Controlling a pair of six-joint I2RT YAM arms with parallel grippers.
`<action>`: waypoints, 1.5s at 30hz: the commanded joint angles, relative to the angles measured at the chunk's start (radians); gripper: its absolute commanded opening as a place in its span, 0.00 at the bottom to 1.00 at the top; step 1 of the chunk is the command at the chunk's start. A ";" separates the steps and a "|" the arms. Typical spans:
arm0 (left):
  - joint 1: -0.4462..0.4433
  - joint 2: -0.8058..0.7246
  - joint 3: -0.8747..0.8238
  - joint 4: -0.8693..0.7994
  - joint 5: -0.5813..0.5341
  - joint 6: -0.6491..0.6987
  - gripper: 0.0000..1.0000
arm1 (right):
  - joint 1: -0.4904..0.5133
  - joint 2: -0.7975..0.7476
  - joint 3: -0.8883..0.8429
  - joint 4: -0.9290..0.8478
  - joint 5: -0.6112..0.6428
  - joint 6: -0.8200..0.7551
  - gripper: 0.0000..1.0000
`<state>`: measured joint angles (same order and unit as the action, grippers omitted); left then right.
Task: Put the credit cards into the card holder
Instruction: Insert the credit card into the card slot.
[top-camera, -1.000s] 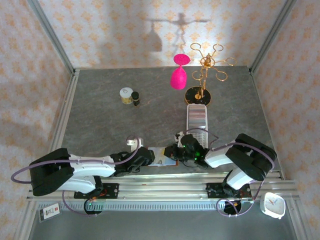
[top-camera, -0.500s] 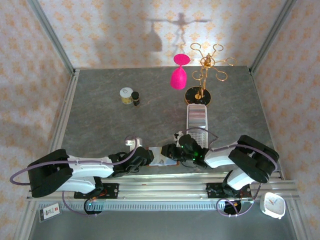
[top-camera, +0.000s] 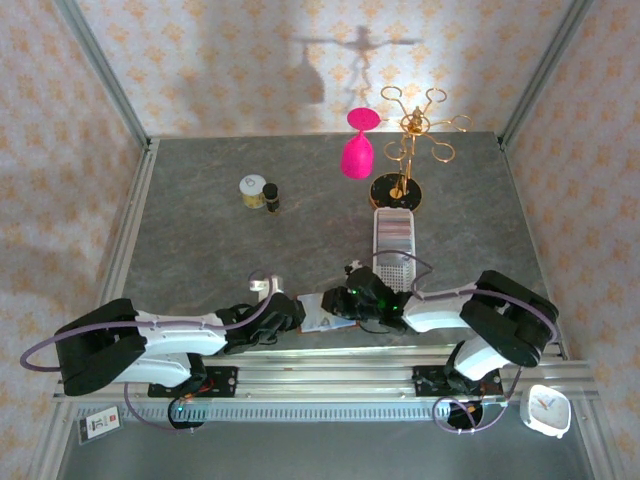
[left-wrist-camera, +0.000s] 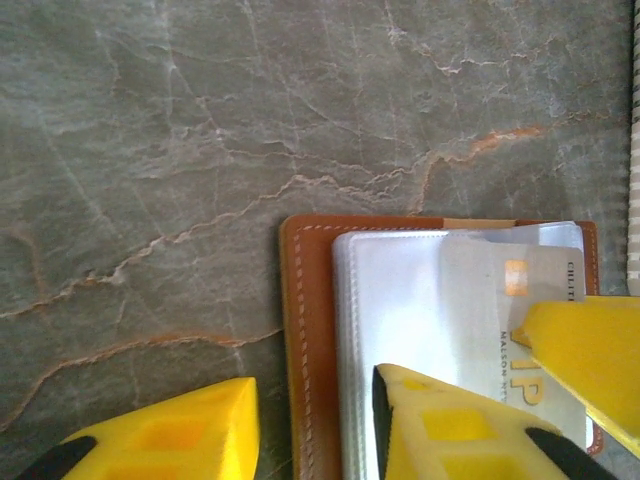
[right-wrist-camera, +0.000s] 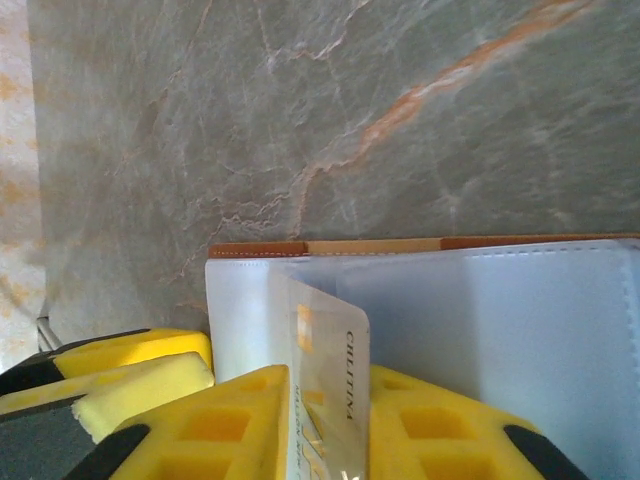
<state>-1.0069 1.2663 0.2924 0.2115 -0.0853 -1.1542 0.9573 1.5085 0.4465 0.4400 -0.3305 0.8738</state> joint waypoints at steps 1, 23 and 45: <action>0.020 0.087 -0.036 0.077 0.075 -0.013 0.31 | 0.031 0.015 0.037 -0.066 0.075 -0.031 0.25; 0.032 0.192 -0.019 0.164 0.151 0.002 0.28 | 0.047 0.026 0.090 -0.228 0.161 -0.035 0.23; 0.034 0.206 -0.019 0.178 0.158 0.008 0.33 | 0.097 -0.094 0.079 -0.336 0.319 0.011 0.20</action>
<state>-0.9993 1.3098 0.2939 0.2798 -0.0788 -1.1278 1.0485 1.4345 0.5468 0.1684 -0.0734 0.8715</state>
